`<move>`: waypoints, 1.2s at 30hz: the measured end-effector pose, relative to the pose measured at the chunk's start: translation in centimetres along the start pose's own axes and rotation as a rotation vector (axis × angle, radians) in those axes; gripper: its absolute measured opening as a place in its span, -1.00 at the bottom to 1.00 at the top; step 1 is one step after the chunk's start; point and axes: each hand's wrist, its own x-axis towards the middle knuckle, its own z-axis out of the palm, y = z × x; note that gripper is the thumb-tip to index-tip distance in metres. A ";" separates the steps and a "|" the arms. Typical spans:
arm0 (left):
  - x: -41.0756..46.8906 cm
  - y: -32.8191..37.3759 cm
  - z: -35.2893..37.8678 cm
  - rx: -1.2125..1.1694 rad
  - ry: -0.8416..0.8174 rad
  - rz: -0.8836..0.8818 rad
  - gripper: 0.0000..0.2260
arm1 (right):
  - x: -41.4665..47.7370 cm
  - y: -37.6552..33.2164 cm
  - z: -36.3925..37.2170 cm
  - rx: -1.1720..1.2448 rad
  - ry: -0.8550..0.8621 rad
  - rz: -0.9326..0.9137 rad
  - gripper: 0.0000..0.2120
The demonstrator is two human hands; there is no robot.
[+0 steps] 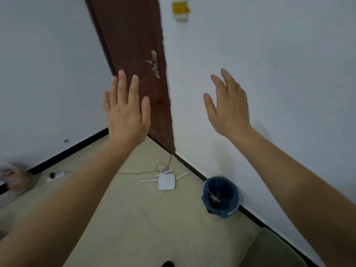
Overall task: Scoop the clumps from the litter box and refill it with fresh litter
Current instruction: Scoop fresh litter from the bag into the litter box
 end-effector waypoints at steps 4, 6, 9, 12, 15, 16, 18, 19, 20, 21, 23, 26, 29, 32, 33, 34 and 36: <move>-4.7 -4.0 -5.0 0.108 0.023 -0.107 -0.48 | -1.6 -5.6 0.0 0.103 -0.052 -0.127 -0.48; -7.2 -6.5 -6.5 0.161 0.000 -0.180 -0.47 | -2.6 -8.4 1.0 0.142 -0.099 -0.199 -0.47; -9.7 -11.4 -9.1 0.246 -0.069 -0.276 -0.45 | -3.4 -13.8 3.3 0.197 -0.168 -0.255 -0.45; -10.9 -18.2 -12.9 0.324 -0.084 -0.322 -0.43 | -2.6 -21.8 6.2 0.239 -0.221 -0.353 -0.45; -12.1 -26.2 -16.6 0.402 -0.096 -0.379 -0.43 | -1.5 -31.5 9.3 0.286 -0.246 -0.426 -0.44; -12.6 -28.9 -17.5 0.422 -0.117 -0.409 -0.42 | -1.3 -34.5 10.3 0.296 -0.259 -0.445 -0.44; -13.9 -34.0 -18.9 0.470 -0.162 -0.466 -0.42 | -1.1 -40.4 12.8 0.311 -0.291 -0.490 -0.43; -14.8 -36.2 -19.3 0.499 -0.197 -0.486 -0.41 | -1.2 -43.0 14.1 0.312 -0.316 -0.526 -0.43; -15.6 -38.4 -19.7 0.526 -0.235 -0.501 -0.41 | -1.4 -45.4 15.4 0.309 -0.344 -0.563 -0.42; -16.3 -40.4 -19.9 0.552 -0.265 -0.506 -0.41 | -1.5 -47.4 16.6 0.299 -0.375 -0.589 -0.42; -16.9 -44.4 -20.0 0.588 -0.309 -0.507 -0.41 | -1.3 -50.9 19.2 0.285 -0.433 -0.622 -0.42; -15.1 -49.4 -18.8 0.589 -0.357 -0.559 -0.42 | 0.2 -54.1 23.1 0.288 -0.467 -0.608 -0.43; -11.8 -53.9 -15.9 0.538 -0.347 -0.641 -0.42 | 3.5 -56.1 28.3 0.287 -0.480 -0.616 -0.41; -7.8 -59.2 -11.6 0.513 -0.324 -0.685 -0.42 | 7.3 -58.3 35.0 0.290 -0.507 -0.617 -0.40; -6.2 -61.3 -10.0 0.520 -0.327 -0.691 -0.42 | 8.8 -59.2 37.6 0.294 -0.512 -0.615 -0.40; -4.5 -63.4 -8.3 0.529 -0.324 -0.703 -0.42 | 10.3 -60.4 40.2 0.302 -0.515 -0.610 -0.40; -1.1 -67.1 -5.5 0.519 -0.296 -0.750 -0.43 | 13.3 -62.9 44.9 0.341 -0.538 -0.596 -0.40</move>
